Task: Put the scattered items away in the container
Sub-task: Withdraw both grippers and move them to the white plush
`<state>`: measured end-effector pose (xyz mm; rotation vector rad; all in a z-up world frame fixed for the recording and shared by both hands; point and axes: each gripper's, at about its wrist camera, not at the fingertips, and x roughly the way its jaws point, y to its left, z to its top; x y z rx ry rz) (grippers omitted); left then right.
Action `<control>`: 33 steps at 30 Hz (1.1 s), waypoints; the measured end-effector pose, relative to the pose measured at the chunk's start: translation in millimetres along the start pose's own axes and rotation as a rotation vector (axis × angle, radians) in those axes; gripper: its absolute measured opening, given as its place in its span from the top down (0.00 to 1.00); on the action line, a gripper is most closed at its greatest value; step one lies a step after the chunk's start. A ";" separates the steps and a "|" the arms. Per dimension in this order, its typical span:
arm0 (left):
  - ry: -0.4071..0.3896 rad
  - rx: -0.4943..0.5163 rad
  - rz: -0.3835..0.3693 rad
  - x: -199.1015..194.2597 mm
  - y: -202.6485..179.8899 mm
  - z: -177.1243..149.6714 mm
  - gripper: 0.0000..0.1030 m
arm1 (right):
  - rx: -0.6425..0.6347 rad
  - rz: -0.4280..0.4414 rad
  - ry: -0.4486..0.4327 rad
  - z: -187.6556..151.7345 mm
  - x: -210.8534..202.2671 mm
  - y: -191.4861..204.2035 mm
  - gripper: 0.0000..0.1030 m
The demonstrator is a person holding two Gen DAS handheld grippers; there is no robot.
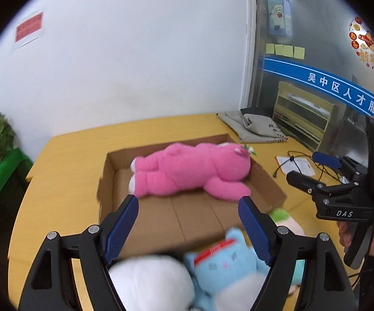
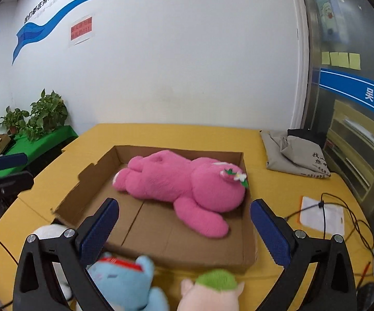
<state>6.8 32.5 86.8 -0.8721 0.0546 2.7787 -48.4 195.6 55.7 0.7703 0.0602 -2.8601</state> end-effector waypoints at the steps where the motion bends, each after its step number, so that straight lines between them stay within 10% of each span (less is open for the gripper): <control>1: 0.000 -0.009 0.003 -8.3 -2.7 -7.7 0.23 | 0.002 -0.003 -0.003 -5.9 -8.2 4.1 0.00; 33: 0.034 -0.155 0.001 -30.4 -12.3 -71.5 0.23 | -0.005 -0.048 0.066 -56.3 -47.9 29.8 0.00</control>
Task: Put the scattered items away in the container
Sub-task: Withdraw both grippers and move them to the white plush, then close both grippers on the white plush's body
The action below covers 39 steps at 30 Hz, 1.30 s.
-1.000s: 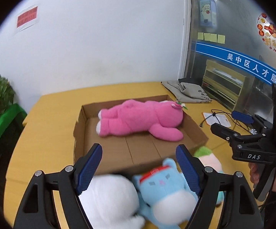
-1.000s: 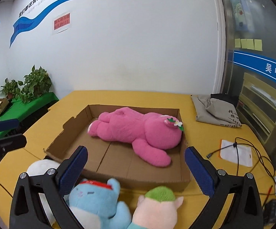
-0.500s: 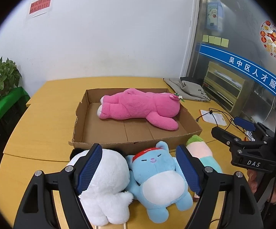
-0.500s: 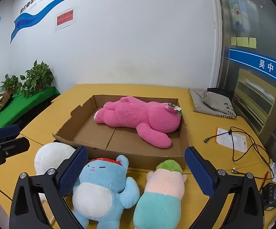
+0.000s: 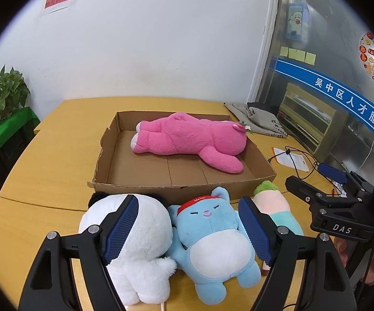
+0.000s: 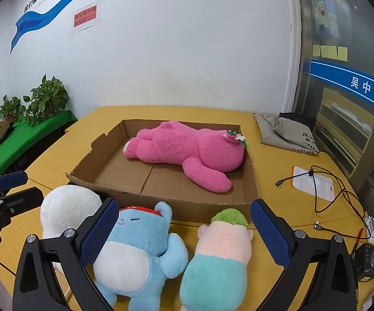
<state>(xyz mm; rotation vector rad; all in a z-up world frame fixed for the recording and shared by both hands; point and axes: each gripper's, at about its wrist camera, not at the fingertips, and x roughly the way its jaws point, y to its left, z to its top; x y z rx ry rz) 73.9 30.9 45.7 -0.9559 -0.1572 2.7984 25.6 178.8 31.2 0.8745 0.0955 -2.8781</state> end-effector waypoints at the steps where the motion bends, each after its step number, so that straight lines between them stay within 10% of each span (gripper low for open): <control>1: 0.001 0.001 0.000 0.8 0.2 0.0 0.23 | 0.001 0.000 0.003 -0.4 1.0 -0.3 0.00; 39: 0.081 -0.047 -0.018 19.5 54.1 -18.3 0.23 | -0.010 0.057 0.075 -11.3 27.9 22.3 0.00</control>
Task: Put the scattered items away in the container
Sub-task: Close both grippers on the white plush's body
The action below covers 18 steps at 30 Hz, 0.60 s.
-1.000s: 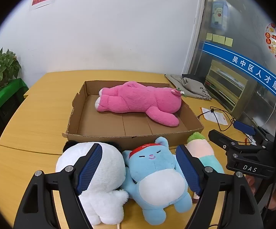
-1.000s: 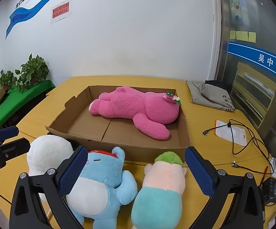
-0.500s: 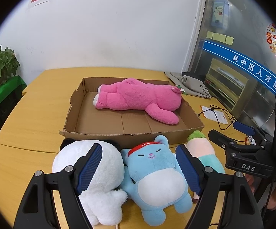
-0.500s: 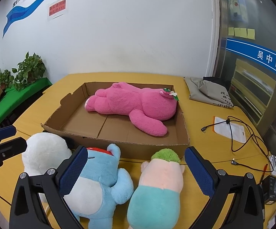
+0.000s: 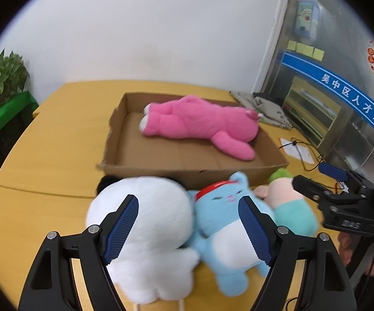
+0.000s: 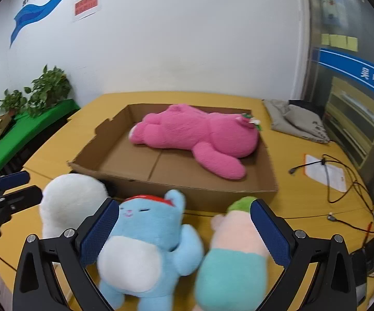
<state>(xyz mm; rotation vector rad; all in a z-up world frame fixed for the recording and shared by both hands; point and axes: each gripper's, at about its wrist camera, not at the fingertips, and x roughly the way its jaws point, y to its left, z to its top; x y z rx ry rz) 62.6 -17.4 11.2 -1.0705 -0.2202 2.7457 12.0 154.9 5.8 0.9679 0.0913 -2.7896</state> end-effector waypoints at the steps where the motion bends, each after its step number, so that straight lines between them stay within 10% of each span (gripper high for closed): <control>1: 0.006 -0.007 -0.002 0.9 7.8 -1.6 0.23 | -0.018 0.033 0.004 -1.6 1.0 9.0 0.00; 10: 0.121 -0.075 -0.019 37.4 89.1 -7.7 0.23 | -0.128 0.365 0.138 -31.8 50.2 104.3 0.00; 18: 0.191 -0.158 -0.268 85.5 132.1 -14.2 0.21 | -0.190 0.345 0.181 -41.2 113.9 159.3 0.00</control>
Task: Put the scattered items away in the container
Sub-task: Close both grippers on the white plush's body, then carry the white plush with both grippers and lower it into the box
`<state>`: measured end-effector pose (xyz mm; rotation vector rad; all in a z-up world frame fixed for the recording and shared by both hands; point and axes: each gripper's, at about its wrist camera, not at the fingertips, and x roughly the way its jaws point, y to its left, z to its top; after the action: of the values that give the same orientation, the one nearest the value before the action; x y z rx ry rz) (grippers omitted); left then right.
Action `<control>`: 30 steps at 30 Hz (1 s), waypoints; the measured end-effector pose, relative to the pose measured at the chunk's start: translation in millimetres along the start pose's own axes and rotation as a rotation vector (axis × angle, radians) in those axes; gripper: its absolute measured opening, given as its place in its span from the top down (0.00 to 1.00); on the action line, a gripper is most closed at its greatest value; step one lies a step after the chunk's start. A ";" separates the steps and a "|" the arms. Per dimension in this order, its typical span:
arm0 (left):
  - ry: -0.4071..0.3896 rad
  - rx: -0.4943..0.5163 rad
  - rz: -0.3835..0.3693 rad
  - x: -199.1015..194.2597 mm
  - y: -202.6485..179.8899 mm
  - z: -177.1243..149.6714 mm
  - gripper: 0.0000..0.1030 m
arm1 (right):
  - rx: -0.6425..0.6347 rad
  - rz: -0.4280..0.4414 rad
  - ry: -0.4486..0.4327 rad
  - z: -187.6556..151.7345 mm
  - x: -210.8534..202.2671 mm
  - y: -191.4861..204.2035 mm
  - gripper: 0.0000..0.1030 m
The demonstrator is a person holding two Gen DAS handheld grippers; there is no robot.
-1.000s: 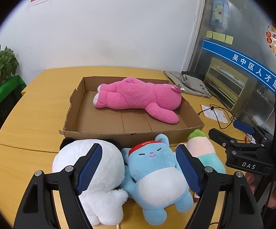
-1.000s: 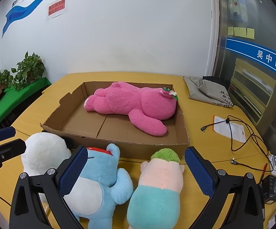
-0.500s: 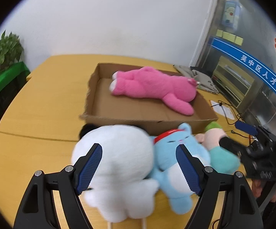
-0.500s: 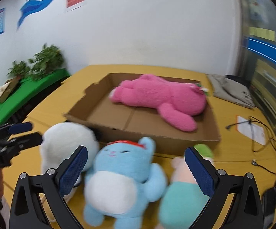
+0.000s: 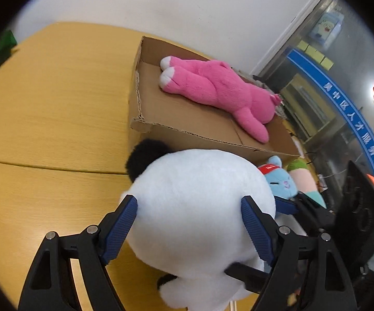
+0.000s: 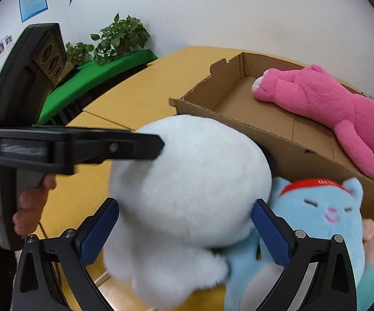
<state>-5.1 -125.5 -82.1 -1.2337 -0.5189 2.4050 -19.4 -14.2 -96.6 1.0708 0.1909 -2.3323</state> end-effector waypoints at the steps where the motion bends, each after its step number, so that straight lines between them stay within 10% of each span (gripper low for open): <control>1: 0.011 -0.012 -0.016 3.5 4.2 -0.6 0.21 | -0.007 -0.004 0.000 1.7 6.2 0.8 0.00; 17: -0.067 0.110 -0.072 -33.0 -55.3 10.2 0.44 | 0.034 0.042 -0.137 1.7 -36.7 -4.7 0.26; 30: -0.203 0.367 -0.068 -31.9 -126.1 192.4 0.44 | 0.074 -0.113 -0.481 138.2 -101.7 -74.2 0.26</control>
<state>-125.5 -61.5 106.0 -0.8096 -0.1576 2.4395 -97.1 43.3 63.5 0.5136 -0.0203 -2.6373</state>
